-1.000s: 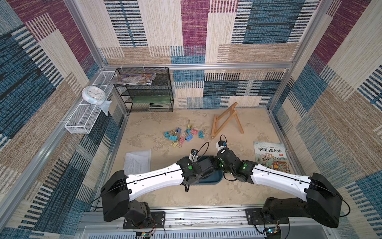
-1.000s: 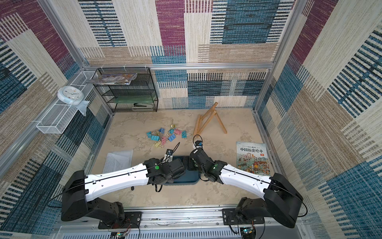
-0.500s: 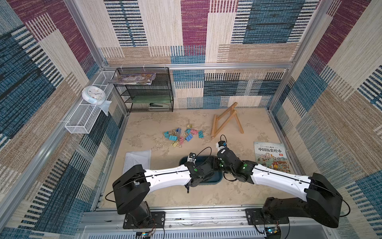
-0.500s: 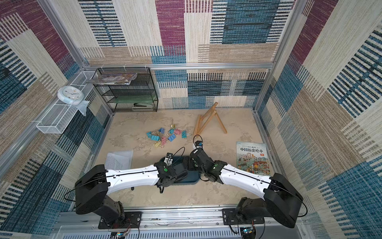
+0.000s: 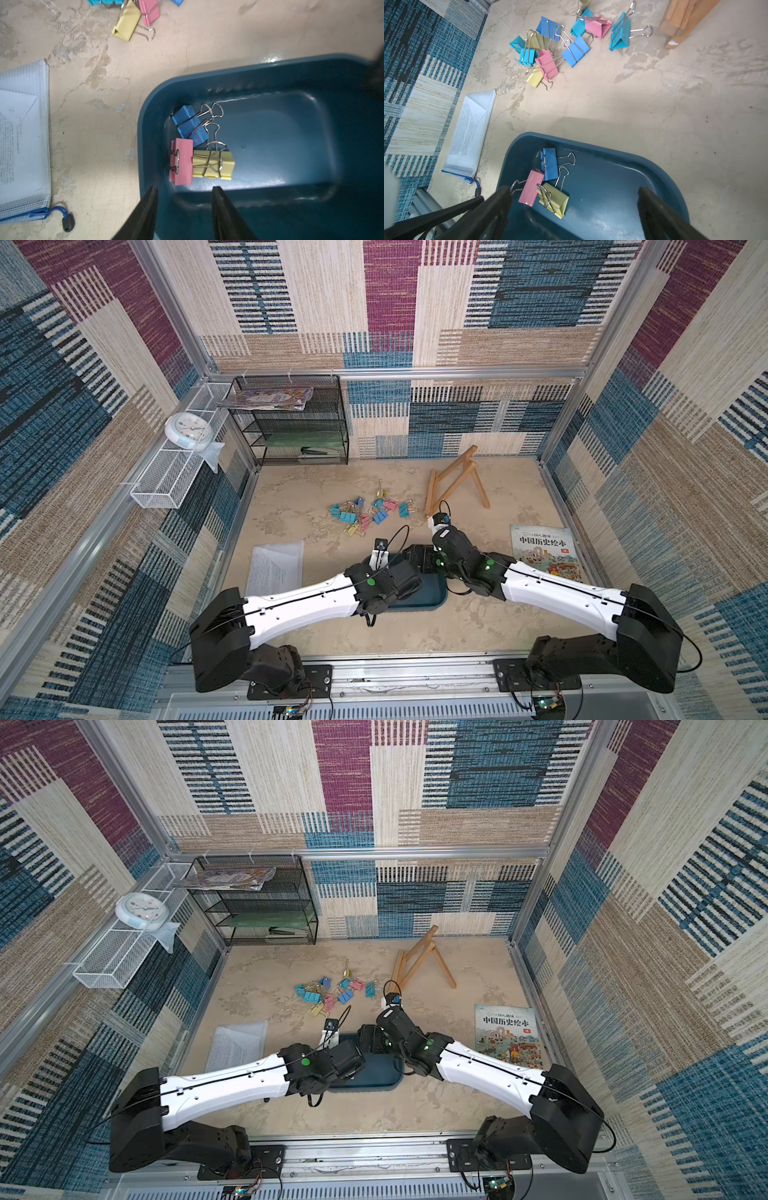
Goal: Put the binder clips in the storage box
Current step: Place the binder clip in the storage box, then pick up the binder clip at the center of the board.
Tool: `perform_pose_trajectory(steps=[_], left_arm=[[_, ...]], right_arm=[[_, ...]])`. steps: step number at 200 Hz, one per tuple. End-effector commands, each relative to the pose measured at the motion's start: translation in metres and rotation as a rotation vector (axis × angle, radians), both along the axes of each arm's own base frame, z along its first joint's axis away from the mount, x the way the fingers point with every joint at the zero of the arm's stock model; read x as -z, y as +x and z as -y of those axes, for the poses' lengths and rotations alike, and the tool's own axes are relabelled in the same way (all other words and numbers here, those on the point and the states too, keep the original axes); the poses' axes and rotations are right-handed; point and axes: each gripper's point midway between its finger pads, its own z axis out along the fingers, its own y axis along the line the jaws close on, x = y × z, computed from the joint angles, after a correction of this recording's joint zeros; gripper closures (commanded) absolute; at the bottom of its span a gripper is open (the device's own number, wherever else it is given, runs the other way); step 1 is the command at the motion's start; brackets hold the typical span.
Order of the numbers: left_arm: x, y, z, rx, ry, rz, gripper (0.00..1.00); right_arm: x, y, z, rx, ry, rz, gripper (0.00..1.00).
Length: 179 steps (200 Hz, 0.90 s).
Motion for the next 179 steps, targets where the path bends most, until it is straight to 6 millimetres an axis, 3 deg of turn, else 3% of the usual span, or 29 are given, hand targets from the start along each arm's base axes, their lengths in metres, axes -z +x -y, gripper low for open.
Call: perform_pose_trajectory(steps=[1, 39, 69, 81, 102, 111, 151, 179], left_arm=[[-0.019, 0.004, -0.021, -0.022, -0.028, 0.017, 0.5], [-0.023, 0.014, -0.072, -0.148, -0.196, 0.008, 0.46], [-0.017, 0.017, -0.106, -0.242, -0.27, 0.019, 0.26], [-0.011, 0.016, -0.113, -0.259, -0.27, 0.0, 0.23], [-0.008, 0.016, -0.119, -0.277, -0.266, -0.011, 0.22], [-0.008, 0.016, -0.119, -0.278, -0.271, -0.007, 0.22], [-0.002, 0.018, -0.113, -0.274, -0.32, 0.006, 0.22], [0.006, 0.017, -0.115, -0.283, -0.317, 0.002, 0.23]], right_arm=[[-0.009, 0.007, -0.013, -0.027, 0.014, 0.021, 0.02], [-0.014, 0.029, -0.043, -0.002, 0.045, -0.01, 0.03], [-0.001, 0.05, -0.067, 0.045, 0.06, -0.078, 0.08], [0.005, 0.057, -0.079, 0.062, 0.073, -0.115, 0.16], [0.016, 0.068, -0.102, 0.058, 0.1, -0.159, 0.45], [0.022, 0.074, -0.111, 0.058, 0.108, -0.173, 0.53], [0.049, 0.096, -0.146, 0.048, 0.114, -0.207, 0.53], [0.061, 0.11, -0.158, 0.065, 0.116, -0.205, 0.52]])
